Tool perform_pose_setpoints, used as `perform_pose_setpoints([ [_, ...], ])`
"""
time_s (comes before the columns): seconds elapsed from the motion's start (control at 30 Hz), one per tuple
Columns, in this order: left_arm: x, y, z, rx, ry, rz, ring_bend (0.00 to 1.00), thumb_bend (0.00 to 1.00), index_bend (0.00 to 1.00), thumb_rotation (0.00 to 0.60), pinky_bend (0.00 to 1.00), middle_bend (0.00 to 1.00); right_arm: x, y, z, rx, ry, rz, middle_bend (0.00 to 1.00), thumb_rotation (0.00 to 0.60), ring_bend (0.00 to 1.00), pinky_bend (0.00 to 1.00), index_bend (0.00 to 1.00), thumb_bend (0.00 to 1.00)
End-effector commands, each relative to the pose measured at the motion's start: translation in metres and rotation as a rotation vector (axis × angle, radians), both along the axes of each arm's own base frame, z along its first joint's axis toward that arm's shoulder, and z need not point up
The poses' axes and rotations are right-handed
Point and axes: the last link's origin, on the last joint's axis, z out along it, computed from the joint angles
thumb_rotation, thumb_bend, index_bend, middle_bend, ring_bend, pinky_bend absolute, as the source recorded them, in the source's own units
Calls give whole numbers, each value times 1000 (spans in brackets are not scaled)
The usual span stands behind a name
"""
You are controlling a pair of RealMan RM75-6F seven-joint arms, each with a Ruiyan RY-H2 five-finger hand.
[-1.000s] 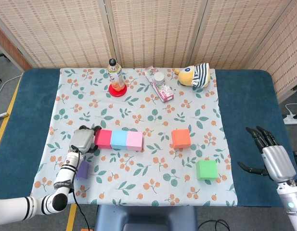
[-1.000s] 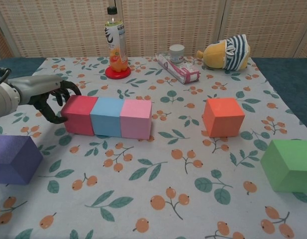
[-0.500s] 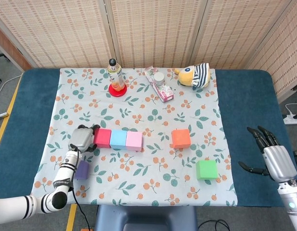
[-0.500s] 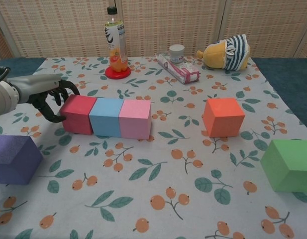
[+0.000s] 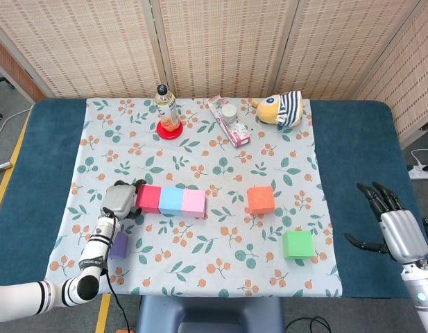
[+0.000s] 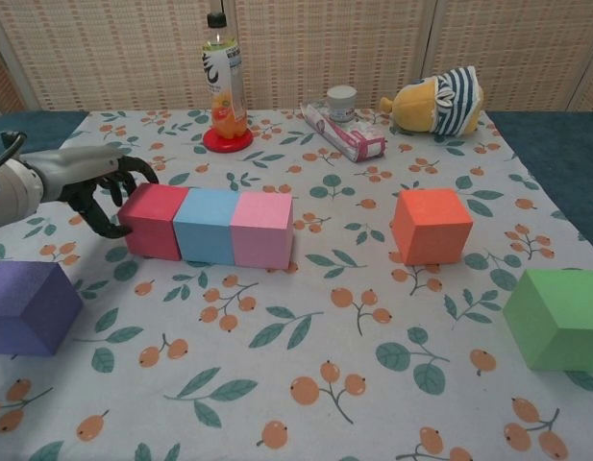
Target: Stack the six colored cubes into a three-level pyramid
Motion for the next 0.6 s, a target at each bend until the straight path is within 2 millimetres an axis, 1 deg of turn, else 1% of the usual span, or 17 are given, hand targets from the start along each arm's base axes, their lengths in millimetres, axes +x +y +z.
perform_pose_setpoints([
  [0.03,0,-1,0,-9,3,4,285,341,95,600,211,275,0,0,0,0,0,0,129,445,0,112,0,94],
  [0.07,0,-1,0,-8,1,6,273,340,71,600,218,253,0,0,0,0,0,-1,129,446,0,112,0,94],
  [0.13,0,-2,0,-5,4,5,260,336,53,600,229,227,-1,0,0,-1,0,-1,129,444,0,112,0,94],
  [0.37,0,-2,1,2,6,8,244,338,36,600,237,197,-1,1,1,-1,0,-2,129,445,0,112,0,95],
  [0.43,0,-2,1,8,6,10,225,339,31,600,238,175,-2,1,1,-2,-1,-2,129,445,0,112,0,95],
  [0.5,0,-2,1,10,11,8,174,338,13,600,239,137,-2,1,1,-2,0,-3,129,445,0,112,0,94],
  [0.6,2,-3,0,11,19,3,50,337,0,600,224,52,-2,1,1,-1,-1,-3,129,445,0,112,0,94],
])
